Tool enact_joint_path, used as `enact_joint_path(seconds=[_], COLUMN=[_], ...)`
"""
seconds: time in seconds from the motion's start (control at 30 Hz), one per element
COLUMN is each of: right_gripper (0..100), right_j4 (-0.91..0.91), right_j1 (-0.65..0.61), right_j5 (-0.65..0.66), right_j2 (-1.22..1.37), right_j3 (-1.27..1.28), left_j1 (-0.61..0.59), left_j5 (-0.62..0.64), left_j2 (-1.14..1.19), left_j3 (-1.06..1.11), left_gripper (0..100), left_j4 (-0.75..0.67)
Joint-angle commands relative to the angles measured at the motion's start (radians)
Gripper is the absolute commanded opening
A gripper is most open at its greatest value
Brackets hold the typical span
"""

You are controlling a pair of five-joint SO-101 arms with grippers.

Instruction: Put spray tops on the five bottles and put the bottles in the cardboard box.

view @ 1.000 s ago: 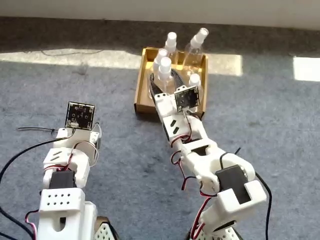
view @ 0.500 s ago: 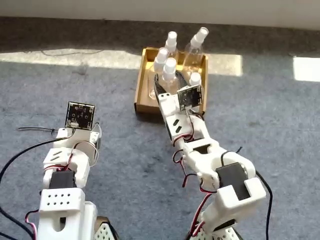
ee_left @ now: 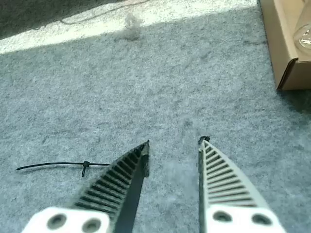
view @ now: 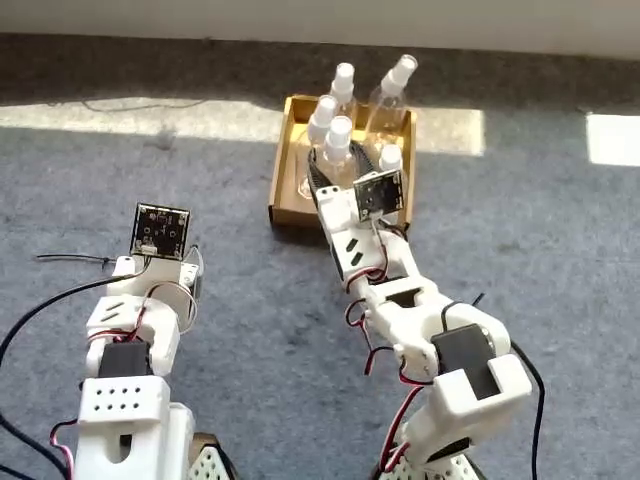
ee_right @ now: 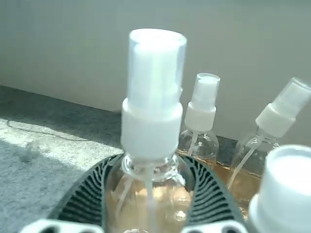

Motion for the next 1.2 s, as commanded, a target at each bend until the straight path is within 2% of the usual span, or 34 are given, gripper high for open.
enact_joint_path(seconds=[0.0, 0.43, 1.17], right_gripper=[0.3, 0.3, 0.6], right_j4=[-0.005, -0.035, -0.035], right_j1=[0.010, 0.013, 0.025], right_j5=[0.006, 0.006, 0.009], right_j2=[-0.012, 0.084, 0.088], right_j3=[-0.051, -0.084, -0.081], left_j1=[-0.010, -0.010, -0.010], left_j5=[-0.002, -0.002, -0.002], left_j2=[-0.008, -0.008, -0.008], left_j3=[-0.004, -0.004, -0.002], left_gripper=[16, 16, 16], left_j4=[-0.015, -0.015, -0.015])
